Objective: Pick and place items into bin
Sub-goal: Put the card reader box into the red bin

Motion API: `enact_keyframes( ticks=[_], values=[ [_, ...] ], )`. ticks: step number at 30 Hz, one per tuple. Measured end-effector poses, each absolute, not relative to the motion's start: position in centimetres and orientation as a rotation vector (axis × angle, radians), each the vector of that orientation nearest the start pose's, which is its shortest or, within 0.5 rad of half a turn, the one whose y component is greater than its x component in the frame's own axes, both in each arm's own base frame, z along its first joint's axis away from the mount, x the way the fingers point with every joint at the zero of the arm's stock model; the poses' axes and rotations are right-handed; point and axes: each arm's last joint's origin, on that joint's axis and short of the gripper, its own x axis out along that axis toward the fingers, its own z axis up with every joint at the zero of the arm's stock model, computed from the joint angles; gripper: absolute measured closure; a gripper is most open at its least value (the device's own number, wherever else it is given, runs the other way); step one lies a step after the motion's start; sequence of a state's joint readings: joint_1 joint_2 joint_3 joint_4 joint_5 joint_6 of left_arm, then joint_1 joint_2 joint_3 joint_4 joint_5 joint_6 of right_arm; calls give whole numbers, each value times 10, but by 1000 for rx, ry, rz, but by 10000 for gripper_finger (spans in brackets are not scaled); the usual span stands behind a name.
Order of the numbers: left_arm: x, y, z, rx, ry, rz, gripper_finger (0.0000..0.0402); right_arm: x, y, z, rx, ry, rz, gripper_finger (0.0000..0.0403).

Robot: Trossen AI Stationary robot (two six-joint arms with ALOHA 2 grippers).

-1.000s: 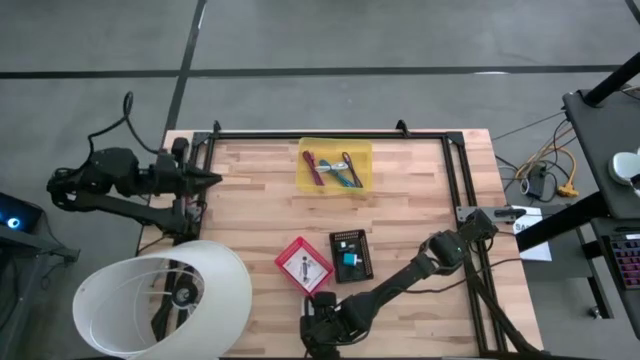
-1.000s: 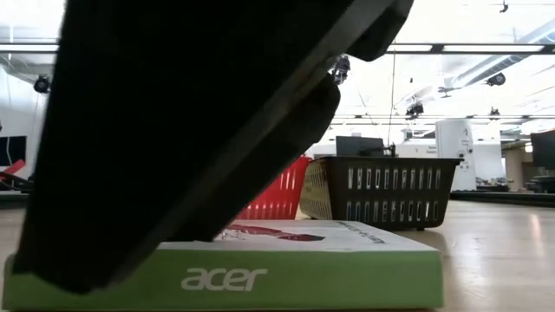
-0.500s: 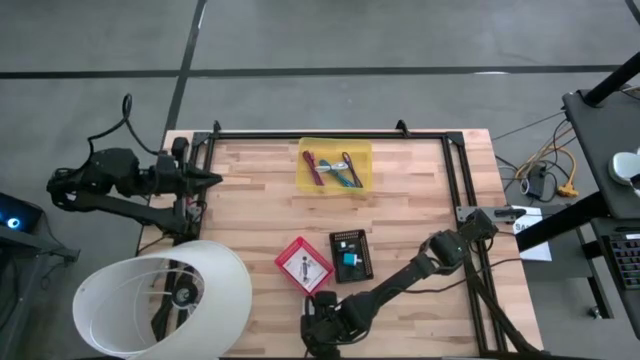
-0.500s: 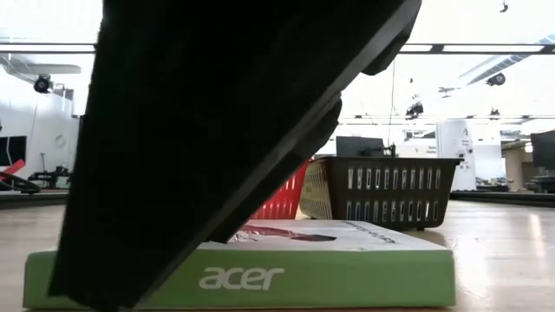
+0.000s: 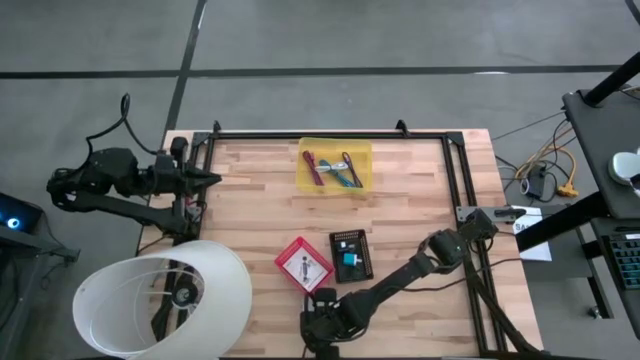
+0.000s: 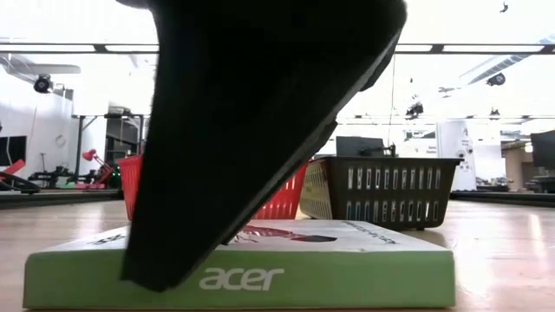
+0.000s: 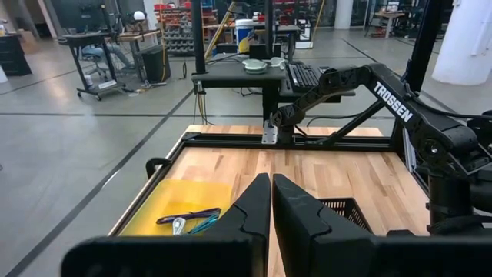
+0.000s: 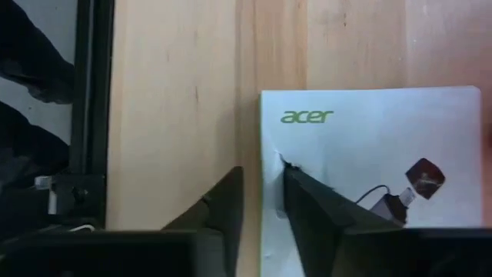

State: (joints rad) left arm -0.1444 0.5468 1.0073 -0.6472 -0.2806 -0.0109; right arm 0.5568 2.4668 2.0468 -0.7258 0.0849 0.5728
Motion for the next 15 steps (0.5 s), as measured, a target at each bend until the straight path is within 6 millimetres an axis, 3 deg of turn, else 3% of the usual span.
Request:
enact_keyframes(
  ticks=[6, 15],
  values=[
    [82, -4, 386, 29, 182, 137, 402, 437, 269, 133, 140, 1173, 85, 383],
    [82, -4, 386, 29, 182, 137, 402, 436, 270, 142, 264, 1179, 37, 389]
  ],
)
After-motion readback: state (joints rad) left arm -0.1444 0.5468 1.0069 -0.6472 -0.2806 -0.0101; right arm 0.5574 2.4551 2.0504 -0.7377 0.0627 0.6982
